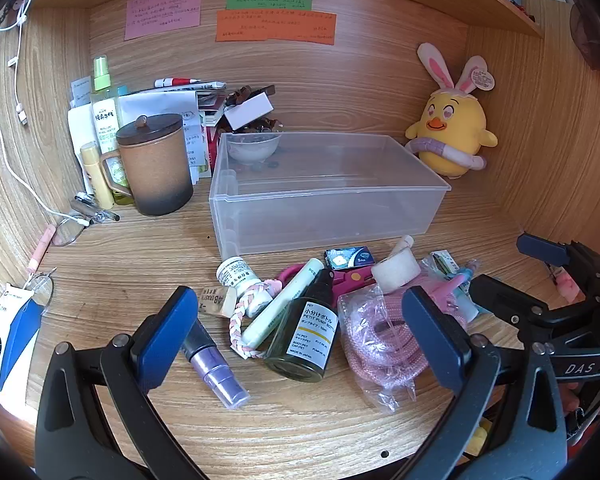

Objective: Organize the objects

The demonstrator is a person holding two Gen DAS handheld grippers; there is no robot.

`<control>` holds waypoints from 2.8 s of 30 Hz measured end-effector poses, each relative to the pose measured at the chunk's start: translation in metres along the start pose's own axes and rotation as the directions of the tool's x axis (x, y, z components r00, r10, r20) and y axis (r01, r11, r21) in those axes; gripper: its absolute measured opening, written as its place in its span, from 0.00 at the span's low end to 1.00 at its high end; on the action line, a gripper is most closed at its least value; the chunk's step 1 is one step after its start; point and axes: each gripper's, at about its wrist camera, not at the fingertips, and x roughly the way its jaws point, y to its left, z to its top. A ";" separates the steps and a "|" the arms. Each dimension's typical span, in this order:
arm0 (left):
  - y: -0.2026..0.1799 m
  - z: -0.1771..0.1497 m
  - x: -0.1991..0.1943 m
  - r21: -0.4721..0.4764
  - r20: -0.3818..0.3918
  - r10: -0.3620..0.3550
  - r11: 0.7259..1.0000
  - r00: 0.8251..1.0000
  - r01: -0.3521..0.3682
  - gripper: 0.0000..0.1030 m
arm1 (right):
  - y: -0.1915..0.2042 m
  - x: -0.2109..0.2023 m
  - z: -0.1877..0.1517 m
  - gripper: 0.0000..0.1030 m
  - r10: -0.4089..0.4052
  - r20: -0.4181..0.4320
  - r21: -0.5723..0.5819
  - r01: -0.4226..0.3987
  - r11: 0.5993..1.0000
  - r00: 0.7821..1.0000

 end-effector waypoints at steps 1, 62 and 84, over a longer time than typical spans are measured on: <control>0.000 0.000 0.000 0.001 0.001 0.000 1.000 1.000 0.000 1.00 | 0.000 0.000 0.000 1.00 0.000 0.001 0.001 0.000 1.000 1.000; 0.086 -0.020 0.036 -0.160 -0.180 0.069 0.982 0.981 -0.098 0.67 | -0.011 0.031 0.007 0.81 0.096 -0.044 0.017 -0.095 0.995 0.994; 0.098 -0.030 0.039 -0.185 -0.202 0.090 0.974 0.975 -0.128 0.24 | 0.017 0.072 0.015 0.34 0.181 -0.108 -0.025 -0.184 0.983 0.978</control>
